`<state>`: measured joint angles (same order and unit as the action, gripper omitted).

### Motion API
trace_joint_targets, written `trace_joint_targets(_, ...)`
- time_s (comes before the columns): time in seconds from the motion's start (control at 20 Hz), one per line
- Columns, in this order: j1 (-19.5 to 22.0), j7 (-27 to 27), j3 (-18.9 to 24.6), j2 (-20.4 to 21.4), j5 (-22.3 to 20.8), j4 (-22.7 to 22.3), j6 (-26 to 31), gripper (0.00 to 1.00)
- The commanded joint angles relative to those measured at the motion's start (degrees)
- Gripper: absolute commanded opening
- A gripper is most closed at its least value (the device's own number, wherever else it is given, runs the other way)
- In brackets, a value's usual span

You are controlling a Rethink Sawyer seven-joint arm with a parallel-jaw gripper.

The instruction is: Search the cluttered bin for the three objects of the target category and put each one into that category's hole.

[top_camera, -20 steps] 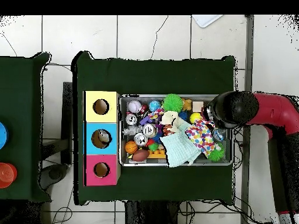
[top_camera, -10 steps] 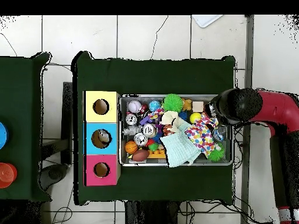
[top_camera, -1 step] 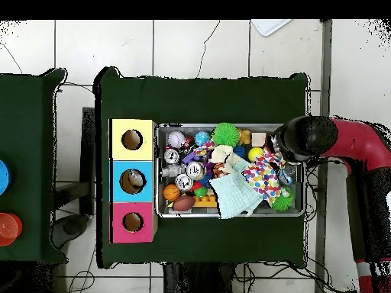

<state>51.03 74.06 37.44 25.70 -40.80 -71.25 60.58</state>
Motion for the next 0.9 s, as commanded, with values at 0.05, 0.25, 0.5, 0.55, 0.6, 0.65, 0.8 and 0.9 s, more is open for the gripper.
trace_joint_targets(0.05, 0.5, -19.9, -0.6, -4.0, -4.5, 1.8, 0.8, 1.00)
trace_joint_targets(0.25, 0.7, -20.3, -1.6, -3.1, -6.3, 1.5, 1.3, 1.00)
trace_joint_targets(0.5, 0.7, -20.8, -1.9, -3.2, -8.2, 2.5, 2.1, 1.00)
trace_joint_targets(0.55, 0.7, -20.9, -1.8, -3.2, -8.3, 2.4, 2.4, 1.00)
trace_joint_targets(0.6, 0.8, -21.1, -1.7, -3.2, -8.4, 2.4, 2.7, 1.00)
trace_joint_targets(0.65, 1.0, -21.3, -1.3, -3.3, -8.1, 2.0, 2.6, 1.00)
trace_joint_targets(0.8, 1.1, -21.3, -1.4, -3.1, -8.3, 1.0, 2.8, 1.00)
trace_joint_targets(0.9, 1.2, -20.7, -1.4, -3.1, -8.3, 0.6, 2.3, 0.00)
